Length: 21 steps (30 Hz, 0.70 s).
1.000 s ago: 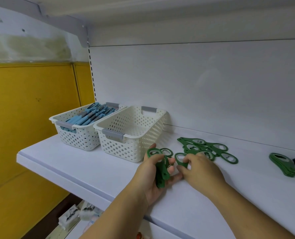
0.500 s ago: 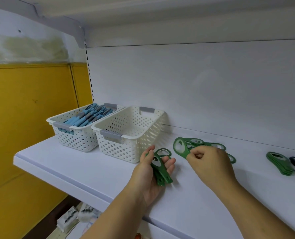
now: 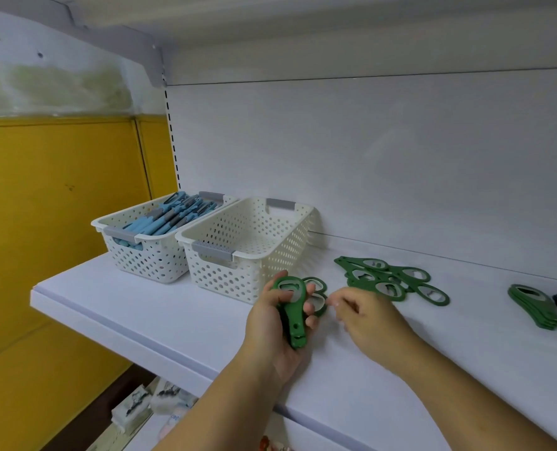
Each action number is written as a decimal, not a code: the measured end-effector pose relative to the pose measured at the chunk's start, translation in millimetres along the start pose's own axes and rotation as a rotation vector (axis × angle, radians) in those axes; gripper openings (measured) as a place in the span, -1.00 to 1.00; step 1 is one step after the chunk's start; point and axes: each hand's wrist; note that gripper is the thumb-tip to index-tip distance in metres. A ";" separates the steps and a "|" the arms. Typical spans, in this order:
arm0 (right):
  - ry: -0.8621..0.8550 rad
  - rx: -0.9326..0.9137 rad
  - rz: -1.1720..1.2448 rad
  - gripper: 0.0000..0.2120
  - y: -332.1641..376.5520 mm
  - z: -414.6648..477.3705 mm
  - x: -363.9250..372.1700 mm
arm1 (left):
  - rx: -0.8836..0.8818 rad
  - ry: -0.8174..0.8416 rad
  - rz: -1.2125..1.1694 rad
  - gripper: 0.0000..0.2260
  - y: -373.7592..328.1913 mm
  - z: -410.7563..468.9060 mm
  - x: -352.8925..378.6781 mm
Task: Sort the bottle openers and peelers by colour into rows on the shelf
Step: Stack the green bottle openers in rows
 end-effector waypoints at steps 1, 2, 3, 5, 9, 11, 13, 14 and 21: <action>0.079 -0.006 -0.114 -0.78 0.8 -1.5 1.6 | 0.003 -0.001 -0.002 -0.65 -0.2 0.0 -0.4; 0.135 -0.037 -0.222 -0.73 3.8 -3.0 1.8 | -0.001 -0.001 -0.007 -0.66 -0.4 -0.6 -0.1; 0.170 -0.081 -0.336 -0.70 7.3 -4.1 1.6 | -0.006 0.001 -0.011 -0.67 -0.5 -1.1 0.2; 0.173 -0.162 -0.492 -0.74 16.7 -7.2 1.6 | -0.018 -0.002 -0.012 -0.70 -0.9 -2.7 2.2; 0.071 -0.120 -0.486 -0.78 23.3 -10.0 8.0 | 0.013 -0.049 0.008 -0.76 0.3 -5.1 4.7; 0.039 -0.053 -0.485 -0.74 25.2 -10.0 6.9 | 0.022 -0.068 0.020 -0.76 0.8 -5.5 5.4; 0.012 0.001 -0.510 -0.73 23.6 -8.8 4.4 | 0.019 -0.068 0.033 -0.77 1.4 -5.5 5.6; -0.004 0.027 -0.523 -0.75 23.0 -9.3 2.2 | 0.015 -0.066 0.046 -0.78 1.8 -4.8 5.2; -0.147 0.065 -0.554 -0.65 12.2 -10.0 -16.4 | -0.011 -0.110 0.109 -0.87 4.2 -2.9 4.1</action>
Point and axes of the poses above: each hand's wrist, its own z-axis towards the middle knuckle, its own x-axis out of the palm, y = z × x, and after that the axes turned 6 degrees about x, right-handed
